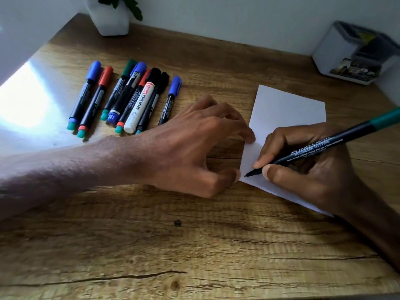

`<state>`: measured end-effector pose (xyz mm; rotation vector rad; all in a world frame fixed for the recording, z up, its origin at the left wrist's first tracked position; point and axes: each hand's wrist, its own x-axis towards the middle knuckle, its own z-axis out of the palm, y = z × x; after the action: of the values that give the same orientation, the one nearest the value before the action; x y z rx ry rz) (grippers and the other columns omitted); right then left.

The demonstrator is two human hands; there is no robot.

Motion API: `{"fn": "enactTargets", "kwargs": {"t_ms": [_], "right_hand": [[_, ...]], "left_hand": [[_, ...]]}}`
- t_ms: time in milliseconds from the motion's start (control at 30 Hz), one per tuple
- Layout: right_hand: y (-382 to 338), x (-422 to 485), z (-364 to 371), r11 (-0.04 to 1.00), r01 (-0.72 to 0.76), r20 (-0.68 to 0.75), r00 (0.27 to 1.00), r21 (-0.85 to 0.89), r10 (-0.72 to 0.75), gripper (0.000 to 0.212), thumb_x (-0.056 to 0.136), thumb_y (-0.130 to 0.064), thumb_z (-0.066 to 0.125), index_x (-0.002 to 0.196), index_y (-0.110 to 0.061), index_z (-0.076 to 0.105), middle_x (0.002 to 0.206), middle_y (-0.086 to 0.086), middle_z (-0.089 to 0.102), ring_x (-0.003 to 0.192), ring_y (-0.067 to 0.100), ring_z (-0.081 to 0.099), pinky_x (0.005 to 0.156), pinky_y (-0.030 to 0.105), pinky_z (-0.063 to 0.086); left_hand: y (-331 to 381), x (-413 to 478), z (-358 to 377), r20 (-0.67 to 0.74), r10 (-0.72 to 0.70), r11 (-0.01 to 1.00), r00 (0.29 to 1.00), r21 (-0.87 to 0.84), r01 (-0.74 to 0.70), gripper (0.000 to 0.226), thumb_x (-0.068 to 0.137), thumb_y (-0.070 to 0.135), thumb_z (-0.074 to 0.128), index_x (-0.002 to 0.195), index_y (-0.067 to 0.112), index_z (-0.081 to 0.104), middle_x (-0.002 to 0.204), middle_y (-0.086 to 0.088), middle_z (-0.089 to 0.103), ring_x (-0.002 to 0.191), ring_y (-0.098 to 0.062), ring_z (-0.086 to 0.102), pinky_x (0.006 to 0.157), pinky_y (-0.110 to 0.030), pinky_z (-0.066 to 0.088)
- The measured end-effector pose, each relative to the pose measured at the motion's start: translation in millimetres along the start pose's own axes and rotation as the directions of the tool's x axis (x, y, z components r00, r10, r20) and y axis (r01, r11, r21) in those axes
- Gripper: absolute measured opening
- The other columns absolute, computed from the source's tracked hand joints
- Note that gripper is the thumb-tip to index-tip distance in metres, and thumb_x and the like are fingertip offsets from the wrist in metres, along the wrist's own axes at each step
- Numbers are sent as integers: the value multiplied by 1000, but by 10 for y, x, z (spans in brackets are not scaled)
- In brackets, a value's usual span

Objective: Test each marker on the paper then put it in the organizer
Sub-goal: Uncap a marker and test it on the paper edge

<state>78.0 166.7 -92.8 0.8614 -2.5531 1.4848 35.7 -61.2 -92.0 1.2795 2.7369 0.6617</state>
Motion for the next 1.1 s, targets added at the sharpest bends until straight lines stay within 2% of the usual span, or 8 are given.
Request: {"fn": "enactTargets", "kwargs": {"t_ms": [167, 633, 867, 1100], "right_hand": [[-14, 8, 8, 999, 9, 17, 1000, -36, -8, 10, 75, -16, 69, 76, -8, 75, 71, -1, 72, 64, 20, 69, 52, 40, 55], [-14, 4, -1, 1000, -3, 22, 1000, -25, 3, 10, 74, -15, 68, 75, -7, 75, 71, -3, 73, 62, 22, 69, 50, 44, 52], [-17, 10, 16, 999, -1, 16, 1000, -42, 2, 11, 76, -15, 69, 77, -7, 76, 71, -2, 72, 63, 19, 68, 52, 34, 53], [-28, 4, 16, 999, -15, -6, 1000, -36, 15, 11, 76, -16, 68, 76, -7, 75, 71, 2, 72, 64, 21, 69, 53, 42, 53]], "left_hand": [[0, 0, 2, -1, -2, 1000, 1000, -1, 2, 70, 79, 60, 58, 144, 37, 50, 145, 15, 46, 131, -10, 34, 107, -37, 42], [7, -1, -8, 1, -3, 1000, 1000, 0, 3, 69, 79, 59, 58, 144, 37, 50, 146, 14, 46, 131, -10, 33, 106, -38, 42], [7, -1, -9, 8, -2, 1000, 1000, 2, 2, 67, 80, 60, 57, 143, 38, 49, 146, 15, 46, 131, -10, 33, 106, -37, 42], [14, 1, -8, 8, -9, 1000, 1000, 13, 9, 68, 80, 61, 57, 144, 39, 49, 146, 16, 45, 133, -10, 33, 108, -39, 41]]}}
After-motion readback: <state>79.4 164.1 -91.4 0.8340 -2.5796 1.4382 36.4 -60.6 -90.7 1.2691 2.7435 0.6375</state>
